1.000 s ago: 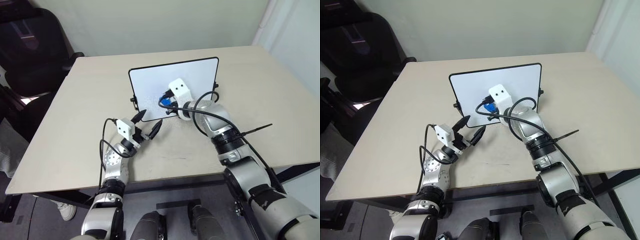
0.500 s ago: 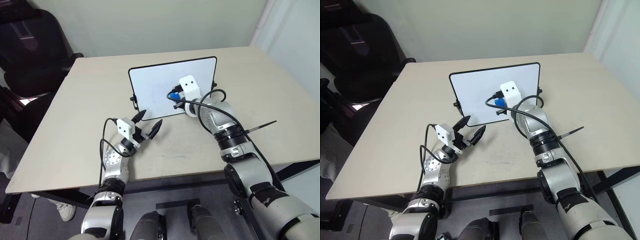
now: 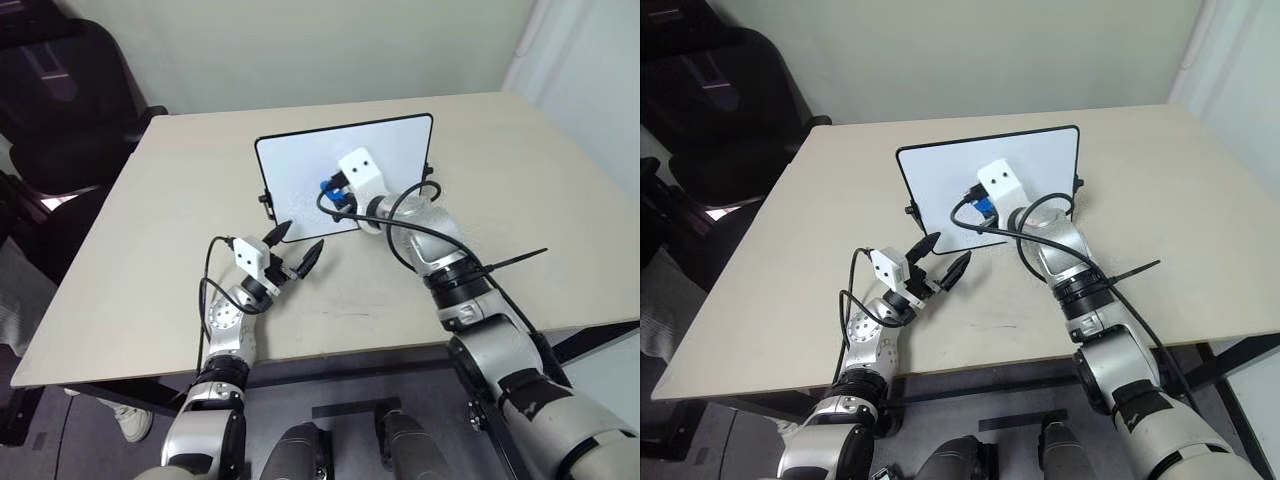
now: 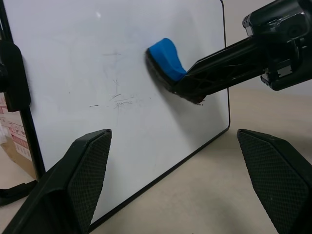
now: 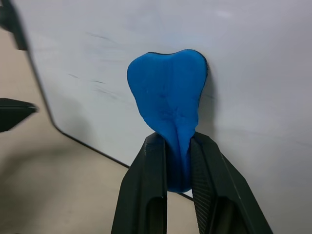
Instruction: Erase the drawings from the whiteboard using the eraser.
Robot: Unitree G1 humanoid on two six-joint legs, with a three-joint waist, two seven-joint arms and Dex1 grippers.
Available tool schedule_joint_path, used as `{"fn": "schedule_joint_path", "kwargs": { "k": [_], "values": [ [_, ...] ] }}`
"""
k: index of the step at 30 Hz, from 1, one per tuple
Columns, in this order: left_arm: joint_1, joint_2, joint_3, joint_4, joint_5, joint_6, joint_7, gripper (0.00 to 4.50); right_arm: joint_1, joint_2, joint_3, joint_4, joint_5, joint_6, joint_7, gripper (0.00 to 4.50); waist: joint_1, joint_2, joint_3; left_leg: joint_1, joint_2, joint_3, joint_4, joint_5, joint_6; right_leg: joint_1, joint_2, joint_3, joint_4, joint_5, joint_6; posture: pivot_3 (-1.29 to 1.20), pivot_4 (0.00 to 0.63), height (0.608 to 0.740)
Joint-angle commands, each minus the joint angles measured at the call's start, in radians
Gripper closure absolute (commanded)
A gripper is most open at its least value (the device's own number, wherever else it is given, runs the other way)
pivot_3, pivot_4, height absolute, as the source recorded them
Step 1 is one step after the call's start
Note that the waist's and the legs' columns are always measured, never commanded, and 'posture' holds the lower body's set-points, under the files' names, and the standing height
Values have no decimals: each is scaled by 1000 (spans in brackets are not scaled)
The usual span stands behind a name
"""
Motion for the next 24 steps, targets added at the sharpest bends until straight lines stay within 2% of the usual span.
{"fn": "schedule_joint_path", "kwargs": {
  "k": [1,4,12,16,24],
  "values": [
    [17,-10,6,15,-3,-21,2,0,-38,14,-6,-38,-5,-28,8,4107,1,0,0,0,0,0,0,0,0,0,0,0,0,0,0,0,150,726],
    [18,-9,6,13,-3,-20,2,0,-46,21,-22,-35,-3,-38,0,4107,0,0,0,0,0,0,0,0,0,0,0,0,0,0,0,0,150,726],
    [21,-4,8,9,-6,-18,-2,0,-82,-5,-145,96,-19,-51,-163,4107,1,0,0,0,0,0,0,-1,-1,0,-1,0,-1,0,0,0,150,726],
    [19,-1,7,10,-7,-20,-5,0,-72,-27,-152,93,-28,-71,-181,4107,-2,-1,1,0,-1,0,0,-2,-4,1,-1,1,-4,0,0,0,150,726],
    [18,-3,6,4,-13,-12,-11,0,45,-87,-174,-151,6,64,-161,4107,-2,-1,1,-2,-1,0,0,-1,-2,3,-1,1,-11,3,1,0,150,726]
  ]
}}
